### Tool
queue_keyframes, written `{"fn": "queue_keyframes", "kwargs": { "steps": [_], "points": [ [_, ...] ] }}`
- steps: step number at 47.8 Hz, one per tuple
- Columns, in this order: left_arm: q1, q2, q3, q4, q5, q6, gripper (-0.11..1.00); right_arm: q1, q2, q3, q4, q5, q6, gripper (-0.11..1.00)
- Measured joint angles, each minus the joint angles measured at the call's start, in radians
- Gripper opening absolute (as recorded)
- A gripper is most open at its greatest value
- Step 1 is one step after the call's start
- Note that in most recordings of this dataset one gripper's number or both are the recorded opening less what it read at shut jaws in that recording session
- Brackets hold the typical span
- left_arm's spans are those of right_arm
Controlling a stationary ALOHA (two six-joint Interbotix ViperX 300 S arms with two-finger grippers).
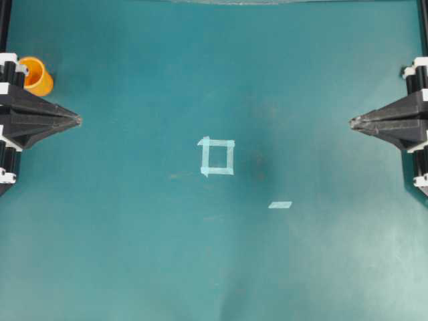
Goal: Hold the block with right arm and the cup with left arm, then put the block into the cup.
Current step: 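Open both grippers and move them toward the orange cup and block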
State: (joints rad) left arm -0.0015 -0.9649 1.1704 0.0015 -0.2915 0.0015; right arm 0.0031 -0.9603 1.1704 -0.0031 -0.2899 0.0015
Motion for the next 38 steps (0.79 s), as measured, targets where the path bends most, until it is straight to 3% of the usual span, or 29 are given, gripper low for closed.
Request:
{"fn": "queue_keyframes", "kwargs": {
  "steps": [7, 21, 31, 38],
  "points": [
    [0.006, -0.008, 0.000, 0.002, 0.087, -0.006, 0.03, -0.008, 0.008, -0.021, 0.002, 0.037, 0.008, 0.00],
    [0.040, -0.063, -0.011, 0.002, 0.252, -0.006, 0.07, -0.064, 0.038, -0.092, 0.003, 0.253, 0.067, 0.00],
    [0.147, -0.098, -0.018, 0.000, 0.390, -0.021, 0.10, -0.110, 0.037, -0.112, 0.005, 0.333, 0.149, 0.00],
    [0.275, -0.110, -0.018, 0.002, 0.499, -0.081, 0.10, -0.123, 0.038, -0.118, 0.003, 0.377, 0.186, 0.00]
  ]
}}
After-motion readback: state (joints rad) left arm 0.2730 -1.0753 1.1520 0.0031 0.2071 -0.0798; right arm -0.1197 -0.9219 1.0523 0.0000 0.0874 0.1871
